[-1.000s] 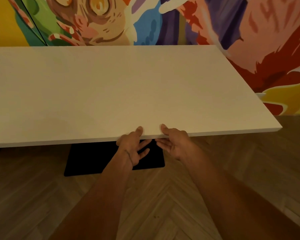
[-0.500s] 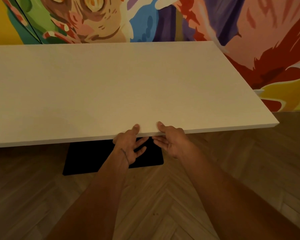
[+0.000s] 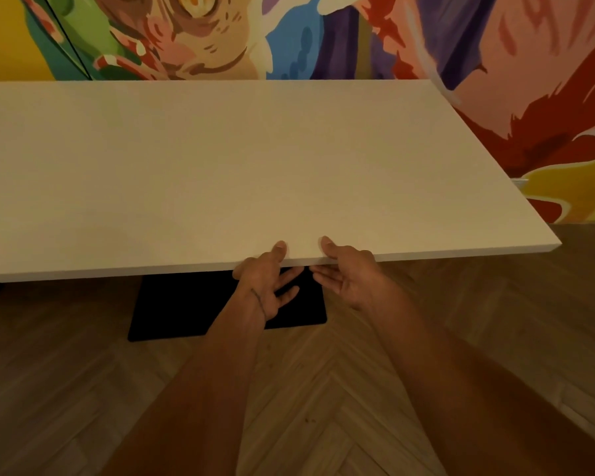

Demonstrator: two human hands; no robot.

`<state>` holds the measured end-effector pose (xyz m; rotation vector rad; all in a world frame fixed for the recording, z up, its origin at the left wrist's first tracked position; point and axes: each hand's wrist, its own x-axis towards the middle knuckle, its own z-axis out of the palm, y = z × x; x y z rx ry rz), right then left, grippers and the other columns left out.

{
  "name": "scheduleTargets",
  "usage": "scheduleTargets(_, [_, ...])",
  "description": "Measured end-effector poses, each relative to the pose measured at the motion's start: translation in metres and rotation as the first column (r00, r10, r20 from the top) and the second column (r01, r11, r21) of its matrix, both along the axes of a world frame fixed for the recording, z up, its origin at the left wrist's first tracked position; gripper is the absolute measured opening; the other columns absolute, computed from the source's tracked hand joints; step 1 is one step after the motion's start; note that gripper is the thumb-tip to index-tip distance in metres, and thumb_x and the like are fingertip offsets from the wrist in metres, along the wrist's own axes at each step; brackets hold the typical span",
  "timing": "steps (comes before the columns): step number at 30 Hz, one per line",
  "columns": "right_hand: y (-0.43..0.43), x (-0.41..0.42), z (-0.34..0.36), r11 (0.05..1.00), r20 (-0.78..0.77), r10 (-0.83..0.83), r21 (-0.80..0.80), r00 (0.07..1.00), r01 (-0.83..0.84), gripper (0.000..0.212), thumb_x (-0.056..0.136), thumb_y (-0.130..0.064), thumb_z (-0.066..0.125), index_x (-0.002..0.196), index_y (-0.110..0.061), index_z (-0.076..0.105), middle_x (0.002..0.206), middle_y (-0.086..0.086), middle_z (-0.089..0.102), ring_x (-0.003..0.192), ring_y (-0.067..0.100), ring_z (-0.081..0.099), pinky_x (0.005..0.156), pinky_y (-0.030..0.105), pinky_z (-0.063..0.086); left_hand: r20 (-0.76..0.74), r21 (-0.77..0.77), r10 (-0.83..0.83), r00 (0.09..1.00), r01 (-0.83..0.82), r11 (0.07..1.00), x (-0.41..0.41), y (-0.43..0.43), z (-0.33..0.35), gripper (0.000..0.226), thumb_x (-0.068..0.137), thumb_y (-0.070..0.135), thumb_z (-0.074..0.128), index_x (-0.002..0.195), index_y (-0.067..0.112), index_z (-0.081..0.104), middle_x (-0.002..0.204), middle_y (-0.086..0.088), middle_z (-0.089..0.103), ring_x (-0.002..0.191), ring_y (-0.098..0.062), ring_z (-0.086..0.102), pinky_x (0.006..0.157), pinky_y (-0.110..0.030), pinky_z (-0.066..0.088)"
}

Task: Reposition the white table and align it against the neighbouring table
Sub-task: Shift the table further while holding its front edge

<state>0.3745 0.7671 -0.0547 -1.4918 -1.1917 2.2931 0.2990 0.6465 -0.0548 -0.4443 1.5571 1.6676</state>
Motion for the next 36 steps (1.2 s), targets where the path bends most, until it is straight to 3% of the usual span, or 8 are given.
scheduleTargets(3, [-0.001,0.001,0.003,1.0,0.008,0.003,0.009,1.0,-0.003,0.034,0.089,-0.026,0.077,0.11,-0.003,0.062,0.108,0.015,0.071,0.096,0.026,0.074,0.078,0.037,0.063,0.016,0.007,-0.038,0.999,0.038,0.999,0.001,-0.003,0.006,0.05,0.098,0.038,0.069,0.137,0.014,0.052,0.115,-0.002,0.073,0.09,-0.014,0.078,0.052,-0.029,0.057])
scheduleTargets(8, [-0.009,0.007,0.007,0.998,0.046,0.033,0.054,0.998,-0.035,0.041,0.086,-0.035,0.079,0.112,-0.009,0.062,0.11,0.011,0.068,0.093,0.022,0.072,0.081,0.039,0.06,-0.01,0.006,-0.193,0.981,0.193,0.981,0.002,-0.027,0.012,0.043,0.098,0.051,0.063,0.127,0.019,0.062,0.119,0.001,0.071,0.102,-0.017,0.07,0.074,-0.033,0.056])
scheduleTargets(13, [-0.041,0.006,0.006,0.994,0.079,0.1,0.028,0.992,-0.102,0.03,0.091,-0.045,0.069,0.1,-0.018,0.059,0.11,0.01,0.067,0.095,0.022,0.067,0.08,0.038,0.057,-0.007,0.096,-0.06,0.998,0.06,0.994,-0.017,-0.084,0.003,0.028,0.101,0.046,0.06,0.119,0.025,0.063,0.122,-0.001,0.069,0.104,-0.018,0.07,0.074,-0.033,0.057])
scheduleTargets(18, [-0.109,-0.029,0.016,0.976,0.065,0.218,-0.035,0.974,-0.216,0.029,0.091,-0.042,0.071,0.102,-0.017,0.061,0.111,0.01,0.071,0.097,0.023,0.07,0.077,0.037,0.059,0.01,0.138,-0.055,0.998,0.053,0.989,-0.048,-0.14,0.009,0.031,0.101,0.046,0.059,0.12,0.022,0.061,0.126,-0.003,0.068,0.108,-0.019,0.069,0.078,-0.034,0.057])
scheduleTargets(24, [-0.171,-0.073,0.03,0.967,0.046,0.238,-0.1,0.97,-0.233,0.022,0.094,-0.035,0.069,0.099,-0.015,0.06,0.109,0.011,0.068,0.091,0.022,0.069,0.078,0.036,0.059,0.04,0.118,0.004,0.999,-0.009,0.993,-0.08,-0.186,0.011,0.044,0.102,0.048,0.057,0.134,0.018,0.053,0.129,-0.005,0.067,0.104,-0.018,0.069,0.075,-0.034,0.056])
scheduleTargets(32, [-0.194,-0.121,0.042,0.972,0.121,0.206,-0.135,0.971,-0.19,0.058,0.09,-0.036,0.075,0.136,-0.008,0.054,0.132,0.019,0.06,0.105,0.027,0.064,0.086,0.041,0.059,0.061,0.063,0.147,0.987,-0.151,0.987,-0.129,-0.229,0.022,0.029,0.099,0.05,0.061,0.112,0.024,0.062,0.115,-0.004,0.069,0.107,-0.021,0.067,0.084,-0.038,0.057])
scheduleTargets(36, [-0.205,-0.147,0.028,0.982,0.138,0.147,-0.136,0.979,-0.128,0.061,0.085,-0.041,0.078,0.132,-0.007,0.058,0.12,0.017,0.065,0.103,0.023,0.068,0.083,0.041,0.061,0.08,0.039,0.221,0.972,-0.225,0.974,-0.165,-0.232,0.018,0.037,0.102,0.044,0.06,0.129,0.019,0.062,0.119,-0.006,0.069,0.098,-0.02,0.068,0.078,-0.042,0.058])
